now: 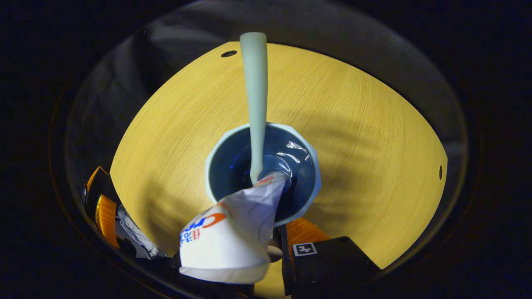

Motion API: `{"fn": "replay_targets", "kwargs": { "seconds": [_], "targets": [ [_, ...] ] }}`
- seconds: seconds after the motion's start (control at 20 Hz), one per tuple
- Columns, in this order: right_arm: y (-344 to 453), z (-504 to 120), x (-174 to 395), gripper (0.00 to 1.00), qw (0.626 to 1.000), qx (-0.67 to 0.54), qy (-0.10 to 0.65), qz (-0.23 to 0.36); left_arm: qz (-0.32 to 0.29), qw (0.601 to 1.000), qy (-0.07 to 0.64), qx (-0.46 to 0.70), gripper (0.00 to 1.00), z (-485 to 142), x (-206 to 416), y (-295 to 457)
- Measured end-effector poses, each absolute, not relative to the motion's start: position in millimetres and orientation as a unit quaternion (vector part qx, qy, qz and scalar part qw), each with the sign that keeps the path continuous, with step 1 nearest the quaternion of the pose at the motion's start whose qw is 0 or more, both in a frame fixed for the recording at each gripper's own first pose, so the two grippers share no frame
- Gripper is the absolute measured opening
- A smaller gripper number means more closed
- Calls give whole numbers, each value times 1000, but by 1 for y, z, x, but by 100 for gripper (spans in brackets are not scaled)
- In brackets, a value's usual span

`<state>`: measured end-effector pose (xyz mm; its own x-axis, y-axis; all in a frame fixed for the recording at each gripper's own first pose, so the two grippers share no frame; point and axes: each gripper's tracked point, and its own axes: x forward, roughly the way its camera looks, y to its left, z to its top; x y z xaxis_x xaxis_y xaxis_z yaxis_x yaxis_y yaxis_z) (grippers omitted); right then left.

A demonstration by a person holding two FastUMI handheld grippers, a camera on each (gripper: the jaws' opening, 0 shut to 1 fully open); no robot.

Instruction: Put the toothbrush and toothpaste on the desktop into the cup, then pick up the cup and place it on the coaster on the desktop.

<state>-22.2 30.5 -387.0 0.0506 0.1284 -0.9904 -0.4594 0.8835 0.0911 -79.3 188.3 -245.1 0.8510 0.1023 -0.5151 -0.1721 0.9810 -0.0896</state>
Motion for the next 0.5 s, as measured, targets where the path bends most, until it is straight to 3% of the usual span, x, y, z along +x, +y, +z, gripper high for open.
{"fn": "replay_targets", "kwargs": {
  "seconds": [0.15,0.3,0.45,0.5],
  "targets": [
    [31,-389,-27,34,714,-124,656,210,70,959,267,-65,95,-248,-72,187],
    [29,-375,-21,46,730,-121,637,217,67,959,269,-65,95,-247,-64,181],
    [25,-353,-16,100,755,-95,610,221,53,960,270,-59,95,-243,-52,164],
    [23,-344,-16,95,765,-83,598,225,48,961,269,-55,95,-241,-49,158]
  ]
}}
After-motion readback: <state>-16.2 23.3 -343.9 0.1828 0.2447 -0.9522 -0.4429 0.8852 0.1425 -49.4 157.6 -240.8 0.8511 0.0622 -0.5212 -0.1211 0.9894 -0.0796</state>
